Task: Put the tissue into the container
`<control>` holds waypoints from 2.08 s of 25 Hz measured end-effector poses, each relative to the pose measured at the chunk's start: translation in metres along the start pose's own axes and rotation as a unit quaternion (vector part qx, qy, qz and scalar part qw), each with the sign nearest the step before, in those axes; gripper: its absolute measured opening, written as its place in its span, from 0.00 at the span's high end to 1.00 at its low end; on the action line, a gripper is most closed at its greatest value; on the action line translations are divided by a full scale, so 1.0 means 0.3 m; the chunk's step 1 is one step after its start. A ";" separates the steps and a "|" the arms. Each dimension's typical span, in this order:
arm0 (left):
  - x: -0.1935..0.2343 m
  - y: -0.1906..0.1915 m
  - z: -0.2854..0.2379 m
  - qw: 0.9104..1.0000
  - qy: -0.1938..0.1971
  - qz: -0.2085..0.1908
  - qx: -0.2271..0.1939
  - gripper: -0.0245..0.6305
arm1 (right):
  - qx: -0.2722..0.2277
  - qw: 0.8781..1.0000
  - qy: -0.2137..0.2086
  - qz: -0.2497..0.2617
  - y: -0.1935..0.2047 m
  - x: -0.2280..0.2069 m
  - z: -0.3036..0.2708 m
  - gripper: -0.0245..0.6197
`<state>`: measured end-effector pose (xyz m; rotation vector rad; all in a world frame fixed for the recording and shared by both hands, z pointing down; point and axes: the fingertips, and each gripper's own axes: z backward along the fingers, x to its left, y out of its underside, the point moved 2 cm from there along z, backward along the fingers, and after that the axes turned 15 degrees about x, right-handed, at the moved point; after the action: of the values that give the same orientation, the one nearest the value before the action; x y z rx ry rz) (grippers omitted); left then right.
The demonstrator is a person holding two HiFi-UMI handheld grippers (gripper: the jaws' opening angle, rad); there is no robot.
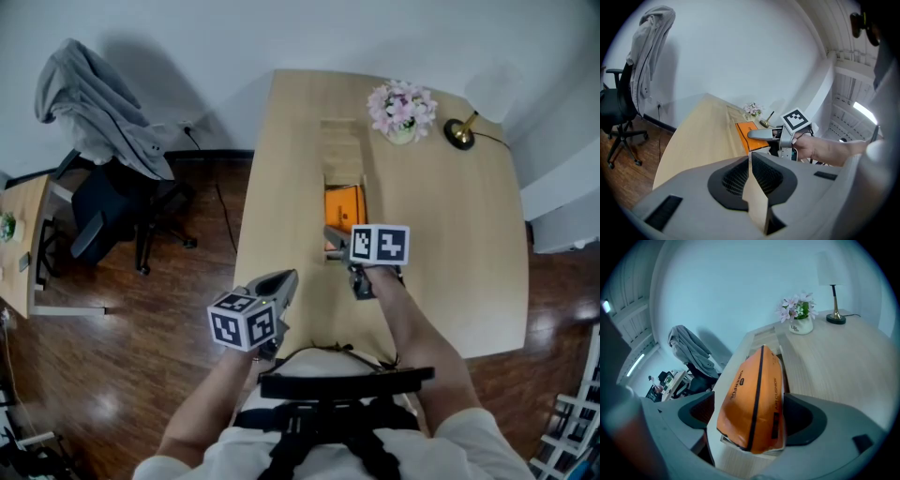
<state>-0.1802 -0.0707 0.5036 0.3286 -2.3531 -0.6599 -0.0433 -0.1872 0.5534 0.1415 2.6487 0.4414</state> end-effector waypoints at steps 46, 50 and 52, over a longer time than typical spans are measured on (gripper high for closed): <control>-0.246 -0.059 -0.048 0.999 0.017 -0.025 -0.036 0.96 | -0.081 0.991 -0.044 0.098 0.032 -0.079 0.378 0.82; -0.302 -0.068 -0.059 0.998 0.019 -0.031 -0.043 0.96 | -0.092 0.989 -0.048 0.100 0.038 -0.115 0.434 0.86; -0.331 -0.075 -0.061 0.998 0.019 -0.035 -0.045 0.96 | -0.098 0.989 -0.048 0.103 0.043 -0.131 0.464 0.86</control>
<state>-0.0924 -0.0572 0.4504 0.3813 -2.2768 -0.7851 0.0544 -0.1421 0.4561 0.3679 2.4888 0.7399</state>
